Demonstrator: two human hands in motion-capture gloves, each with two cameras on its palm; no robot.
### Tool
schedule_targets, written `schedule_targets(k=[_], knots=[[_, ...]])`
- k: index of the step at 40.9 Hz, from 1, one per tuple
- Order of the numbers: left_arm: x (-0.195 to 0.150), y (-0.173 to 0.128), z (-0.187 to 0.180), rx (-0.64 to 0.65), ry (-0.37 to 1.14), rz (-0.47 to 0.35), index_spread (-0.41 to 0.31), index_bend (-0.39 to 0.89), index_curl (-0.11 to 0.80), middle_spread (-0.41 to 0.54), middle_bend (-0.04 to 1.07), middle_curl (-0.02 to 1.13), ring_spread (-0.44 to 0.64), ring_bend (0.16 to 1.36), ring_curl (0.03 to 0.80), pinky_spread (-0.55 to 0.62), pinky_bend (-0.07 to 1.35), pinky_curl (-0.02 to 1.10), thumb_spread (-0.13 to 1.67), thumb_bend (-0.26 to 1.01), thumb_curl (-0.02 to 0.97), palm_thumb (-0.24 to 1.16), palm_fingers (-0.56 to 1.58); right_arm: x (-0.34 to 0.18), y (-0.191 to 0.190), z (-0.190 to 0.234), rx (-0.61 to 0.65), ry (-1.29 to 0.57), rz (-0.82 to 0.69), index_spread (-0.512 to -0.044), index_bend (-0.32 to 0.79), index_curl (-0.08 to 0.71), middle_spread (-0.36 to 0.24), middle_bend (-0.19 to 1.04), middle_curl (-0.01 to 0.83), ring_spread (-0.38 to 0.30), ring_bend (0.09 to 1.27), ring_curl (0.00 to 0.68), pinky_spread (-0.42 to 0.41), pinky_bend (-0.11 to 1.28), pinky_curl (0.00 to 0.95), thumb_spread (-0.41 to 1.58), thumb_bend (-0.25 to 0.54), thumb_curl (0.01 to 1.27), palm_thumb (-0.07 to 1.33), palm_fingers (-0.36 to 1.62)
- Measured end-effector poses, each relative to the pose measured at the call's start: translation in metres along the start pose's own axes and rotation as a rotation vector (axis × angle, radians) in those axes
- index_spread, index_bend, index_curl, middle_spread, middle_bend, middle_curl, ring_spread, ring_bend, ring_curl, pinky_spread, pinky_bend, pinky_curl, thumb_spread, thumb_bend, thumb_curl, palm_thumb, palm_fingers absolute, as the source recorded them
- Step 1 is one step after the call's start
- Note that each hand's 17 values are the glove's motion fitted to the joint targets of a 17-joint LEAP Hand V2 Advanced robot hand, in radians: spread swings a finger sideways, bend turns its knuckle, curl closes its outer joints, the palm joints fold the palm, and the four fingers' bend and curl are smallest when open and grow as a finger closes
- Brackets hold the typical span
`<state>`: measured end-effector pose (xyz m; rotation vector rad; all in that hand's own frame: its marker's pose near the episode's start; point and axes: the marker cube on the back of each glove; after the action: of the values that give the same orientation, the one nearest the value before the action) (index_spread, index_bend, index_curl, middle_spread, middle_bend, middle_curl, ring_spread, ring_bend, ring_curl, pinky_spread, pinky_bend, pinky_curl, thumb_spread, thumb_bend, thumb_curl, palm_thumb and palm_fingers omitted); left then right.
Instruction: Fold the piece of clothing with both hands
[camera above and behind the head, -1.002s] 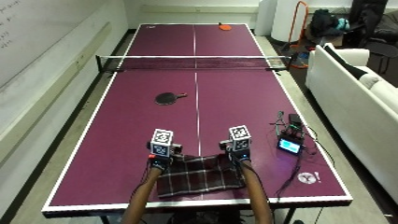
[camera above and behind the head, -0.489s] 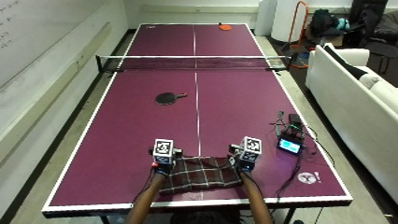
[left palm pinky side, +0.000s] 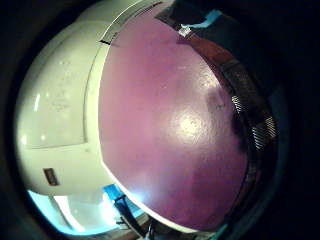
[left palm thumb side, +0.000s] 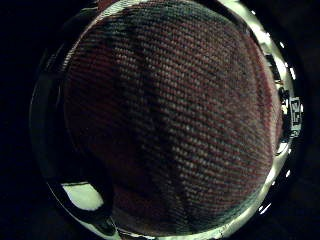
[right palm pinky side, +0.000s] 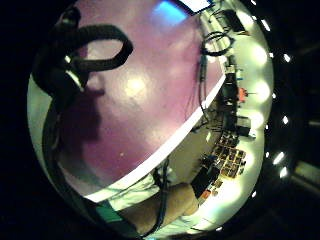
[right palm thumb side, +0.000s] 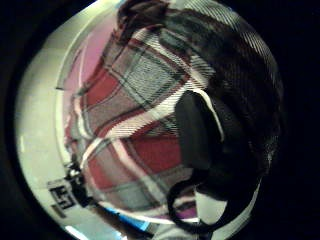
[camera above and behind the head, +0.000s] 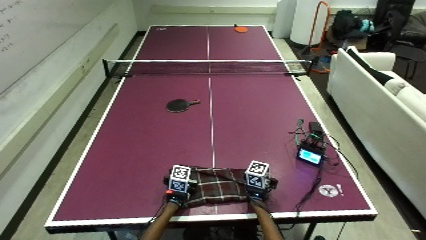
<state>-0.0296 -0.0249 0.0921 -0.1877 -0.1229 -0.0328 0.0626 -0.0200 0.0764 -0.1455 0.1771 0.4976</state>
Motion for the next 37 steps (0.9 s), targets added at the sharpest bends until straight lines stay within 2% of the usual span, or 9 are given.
schedule_targets(k=[4,7,10,14,21,25,31,35,37], knots=[[0.005,-0.005,0.002,0.004,0.046,0.009,-0.125,0.16,0.36,-0.022,0.15,0.37,0.02,0.6,0.373,0.41,0.19,0.34,1.57,-0.02,0.174,0.42,0.43,-0.005,-0.005,-0.001,0.065,0.053,-0.003,-0.209,-0.09,0.098,-0.034,0.22,0.358,-0.104,0.85,0.434,-0.091,0.89,0.438,1.33,0.004,0.21,0.55,0.66],[0.011,-0.004,0.001,-0.05,0.063,0.016,-0.122,0.16,0.361,-0.015,0.15,0.36,0.04,0.6,0.365,0.44,0.19,0.34,1.6,-0.01,0.162,0.38,0.43,-0.004,-0.01,-0.003,0.073,0.05,0.004,-0.224,-0.08,0.059,-0.074,0.3,0.383,-0.146,0.89,0.441,-0.15,0.89,0.433,1.34,0.019,0.22,0.59,0.79],[0.018,-0.013,-0.001,-0.024,0.064,0.015,-0.119,0.16,0.363,-0.009,0.16,0.36,0.06,0.6,0.361,0.45,0.19,0.33,1.61,-0.01,0.152,0.36,0.43,-0.001,-0.021,-0.008,0.108,0.026,0.014,-0.243,-0.08,0.03,-0.14,0.42,0.42,-0.184,0.96,0.46,-0.192,0.86,0.431,1.35,0.046,0.23,0.66,0.93],[0.028,-0.027,-0.004,0.034,0.06,0.017,-0.116,0.16,0.367,-0.009,0.16,0.35,0.08,0.6,0.357,0.47,0.19,0.33,1.61,0.0,0.143,0.33,0.43,0.008,-0.036,-0.014,0.119,-0.001,0.03,-0.268,-0.06,0.009,-0.195,0.52,0.458,-0.203,0.98,0.477,-0.221,0.86,0.442,1.34,0.078,0.25,0.75,1.0],[0.044,-0.038,-0.01,0.031,0.058,0.044,-0.114,0.17,0.372,-0.009,0.16,0.34,0.1,0.6,0.352,0.48,0.19,0.32,1.62,0.01,0.135,0.3,0.43,0.027,-0.049,-0.036,0.092,-0.172,0.047,-0.298,0.01,0.013,-0.236,0.56,0.483,-0.215,0.99,0.5,-0.246,0.83,0.453,1.29,0.099,0.28,0.85,1.06],[0.045,-0.039,-0.015,0.008,0.091,0.077,-0.114,0.17,0.374,-0.009,0.16,0.34,0.1,0.59,0.348,0.48,0.19,0.32,1.62,0.01,0.133,0.29,0.43,0.025,-0.054,-0.053,0.159,-0.257,0.029,-0.307,0.02,0.024,-0.243,0.56,0.487,-0.216,0.99,0.506,-0.254,0.82,0.46,1.26,0.105,0.3,0.91,1.08],[0.022,-0.037,-0.04,0.04,0.172,0.053,-0.119,0.17,0.379,-0.013,0.16,0.33,0.1,0.59,0.345,0.48,0.19,0.32,1.6,0.03,0.14,0.29,0.44,-0.023,-0.099,-0.039,0.262,-0.287,-0.081,-0.311,0.04,0.042,-0.249,0.55,0.488,-0.22,0.98,0.508,-0.267,0.8,0.464,1.19,0.094,0.32,0.95,1.11],[-0.01,-0.037,-0.064,0.163,0.206,-0.01,-0.122,0.17,0.38,-0.015,0.16,0.33,0.1,0.59,0.345,0.47,0.19,0.32,1.57,0.02,0.148,0.28,0.45,-0.058,-0.084,-0.068,0.339,-0.296,-0.161,-0.315,0.04,0.053,-0.25,0.54,0.487,-0.219,0.97,0.508,-0.275,0.79,0.464,1.14,0.074,0.34,0.97,1.12],[-0.029,-0.049,-0.058,0.184,0.221,-0.045,-0.122,0.16,0.38,-0.015,0.15,0.32,0.08,0.61,0.348,0.47,0.19,0.32,1.57,0.02,0.155,0.29,0.46,-0.079,-0.066,-0.087,0.372,-0.281,-0.209,-0.317,0.04,0.057,-0.253,0.54,0.485,-0.224,0.97,0.509,-0.278,0.79,0.464,1.11,0.06,0.34,0.98,1.13]])
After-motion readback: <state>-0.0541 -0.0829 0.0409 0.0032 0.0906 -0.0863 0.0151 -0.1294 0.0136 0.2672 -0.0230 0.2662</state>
